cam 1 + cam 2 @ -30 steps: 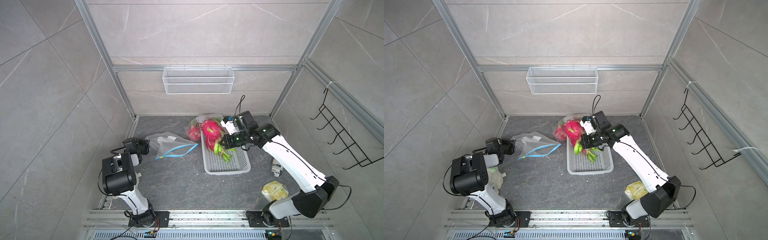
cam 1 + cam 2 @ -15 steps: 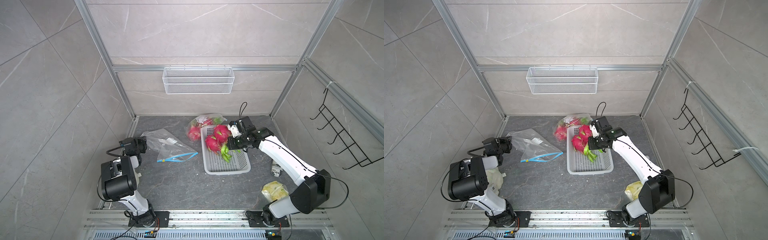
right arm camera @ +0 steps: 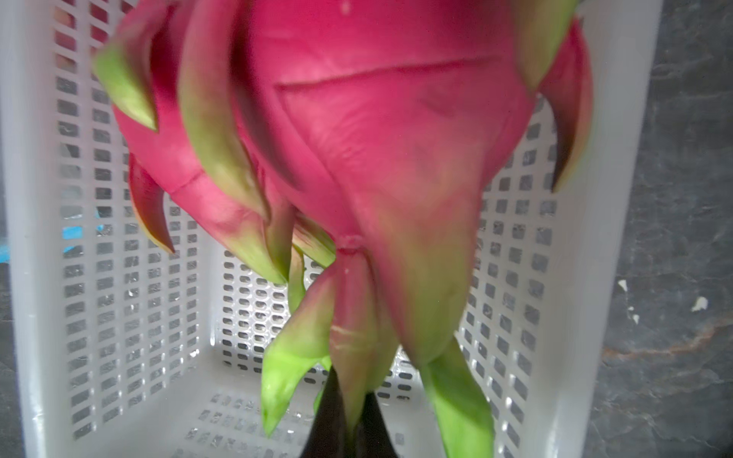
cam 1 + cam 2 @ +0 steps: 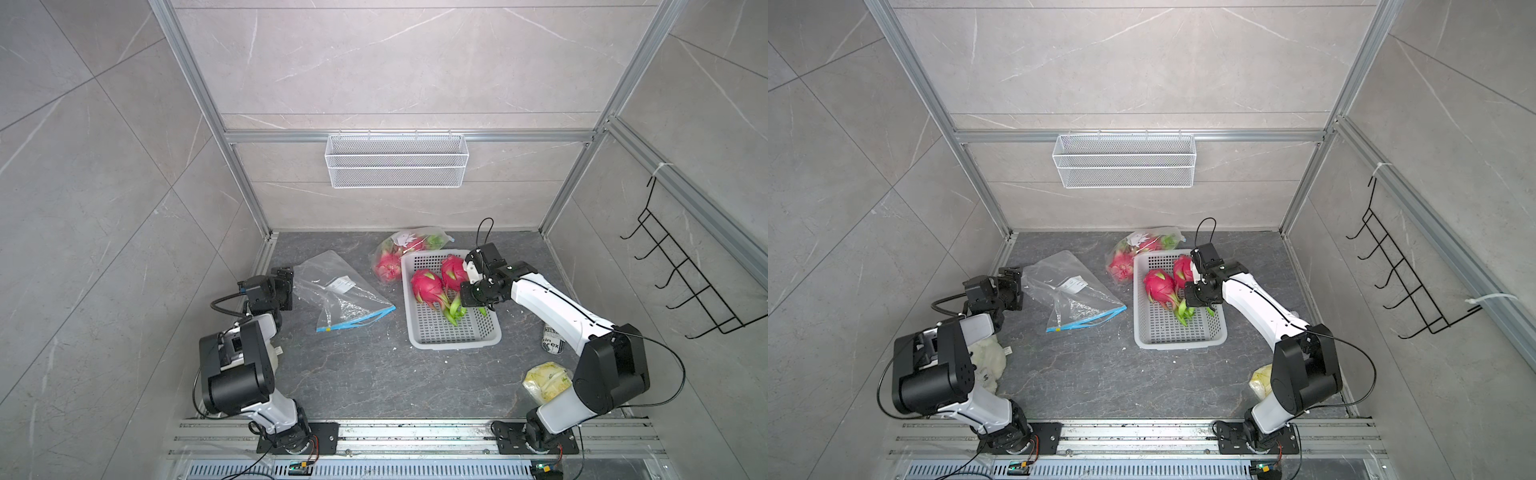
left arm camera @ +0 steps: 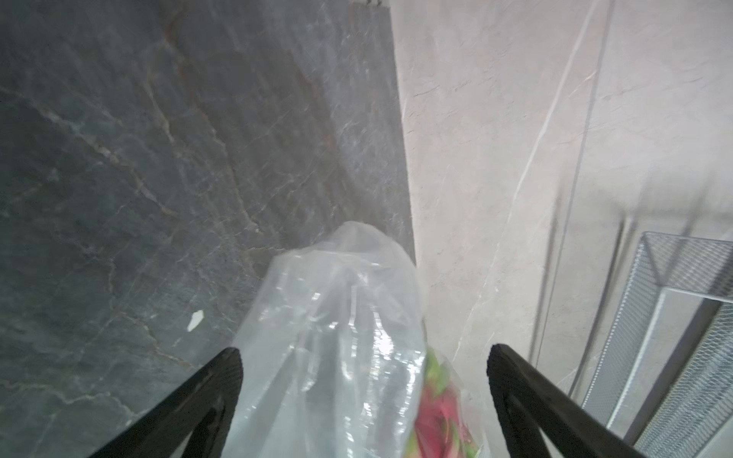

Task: Open the zip-top bag and take out the dragon fruit
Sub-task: Place the zipper food storage bag at the center of the board.

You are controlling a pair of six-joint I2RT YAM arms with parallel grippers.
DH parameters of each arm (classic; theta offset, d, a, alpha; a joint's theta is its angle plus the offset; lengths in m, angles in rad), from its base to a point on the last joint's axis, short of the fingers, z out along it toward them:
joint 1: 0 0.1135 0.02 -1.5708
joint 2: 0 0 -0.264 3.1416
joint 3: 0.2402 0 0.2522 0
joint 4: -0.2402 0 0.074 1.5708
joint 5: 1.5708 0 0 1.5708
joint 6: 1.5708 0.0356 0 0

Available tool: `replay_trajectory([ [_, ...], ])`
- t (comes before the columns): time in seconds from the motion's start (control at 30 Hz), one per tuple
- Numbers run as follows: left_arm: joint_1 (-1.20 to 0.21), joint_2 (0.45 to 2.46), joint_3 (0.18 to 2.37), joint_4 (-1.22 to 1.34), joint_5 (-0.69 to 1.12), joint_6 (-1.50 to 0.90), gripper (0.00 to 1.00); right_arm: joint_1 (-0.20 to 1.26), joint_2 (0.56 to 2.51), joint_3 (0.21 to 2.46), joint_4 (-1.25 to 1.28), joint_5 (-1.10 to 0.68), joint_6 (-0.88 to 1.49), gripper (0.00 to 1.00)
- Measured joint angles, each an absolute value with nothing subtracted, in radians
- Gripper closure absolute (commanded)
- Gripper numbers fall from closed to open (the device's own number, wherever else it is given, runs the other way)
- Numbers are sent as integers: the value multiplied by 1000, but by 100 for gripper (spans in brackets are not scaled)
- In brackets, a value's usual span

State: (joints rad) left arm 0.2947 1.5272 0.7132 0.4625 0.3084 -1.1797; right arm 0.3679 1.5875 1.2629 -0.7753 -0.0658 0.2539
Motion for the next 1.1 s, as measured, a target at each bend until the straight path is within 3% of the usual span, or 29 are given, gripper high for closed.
replay_trajectory([
  [0.23, 176, 1349, 816, 307, 237, -1019, 0, 355, 1604, 1248, -751, -58, 254, 98],
  [0.37, 81, 1349, 839, 253, 239, -980, 0, 317, 1659, 1260, -738, -44, 262, 60],
  [0.67, -68, 1409, 879, 180, 248, -969, 0, 297, 1625, 1282, -717, -43, 274, 25],
  [0.7, -77, 1421, 890, 179, 254, -970, 0, 297, 1606, 1284, -716, -48, 281, 2],
  [1.1, -193, 1631, 978, 224, 312, -1109, 0, 297, 1407, 1322, -650, -79, 347, 1],
])
